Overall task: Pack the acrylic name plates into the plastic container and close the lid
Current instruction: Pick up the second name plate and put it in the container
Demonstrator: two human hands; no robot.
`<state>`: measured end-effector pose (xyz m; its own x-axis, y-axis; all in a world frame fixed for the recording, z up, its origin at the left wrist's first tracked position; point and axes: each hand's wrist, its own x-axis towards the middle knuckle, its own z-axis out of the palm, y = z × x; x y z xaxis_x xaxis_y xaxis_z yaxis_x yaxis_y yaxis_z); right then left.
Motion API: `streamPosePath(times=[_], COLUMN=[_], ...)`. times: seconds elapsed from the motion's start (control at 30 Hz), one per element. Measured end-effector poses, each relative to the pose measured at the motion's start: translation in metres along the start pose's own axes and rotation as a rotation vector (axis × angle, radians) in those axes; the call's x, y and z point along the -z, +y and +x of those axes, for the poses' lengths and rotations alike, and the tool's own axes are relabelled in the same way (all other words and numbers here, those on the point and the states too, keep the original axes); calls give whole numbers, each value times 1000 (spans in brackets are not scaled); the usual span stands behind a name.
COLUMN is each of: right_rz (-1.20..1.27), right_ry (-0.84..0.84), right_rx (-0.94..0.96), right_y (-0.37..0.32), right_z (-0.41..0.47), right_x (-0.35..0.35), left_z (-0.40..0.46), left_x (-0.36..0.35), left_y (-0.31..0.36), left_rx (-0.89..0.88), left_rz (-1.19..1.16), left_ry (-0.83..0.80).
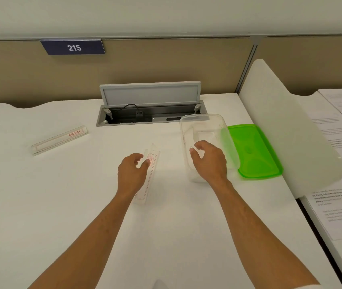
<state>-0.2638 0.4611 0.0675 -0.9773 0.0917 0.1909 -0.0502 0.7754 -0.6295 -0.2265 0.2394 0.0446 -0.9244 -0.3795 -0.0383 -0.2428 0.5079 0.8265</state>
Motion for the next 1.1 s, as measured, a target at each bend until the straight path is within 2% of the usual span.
streamPosePath(times=[0.13, 0.27, 0.47, 0.6, 0.87, 1.1], right_rz=[14, 39, 129, 172, 387, 404], right_ry=[36, -125, -402, -496, -433, -370], right_rx=[124, 212, 68, -8, -79, -7], right_y=[-24, -38, -33, -27, -31, -27], right_z=[-23, -47, -67, -74, -70, -67], right_x=[-13, -36, -67, -76, -75, -70], left_z=[-10, -25, -38, -41, -33, -23], left_x=[10, 11, 9, 15, 49, 84], left_y=[-18, -28, -40, -44, -44, -60], left_rx=[119, 137, 132, 124, 165, 309], left_rz=[42, 102, 173, 128, -226, -541], left_ry=[-84, -111, -188, -217, -200, -340])
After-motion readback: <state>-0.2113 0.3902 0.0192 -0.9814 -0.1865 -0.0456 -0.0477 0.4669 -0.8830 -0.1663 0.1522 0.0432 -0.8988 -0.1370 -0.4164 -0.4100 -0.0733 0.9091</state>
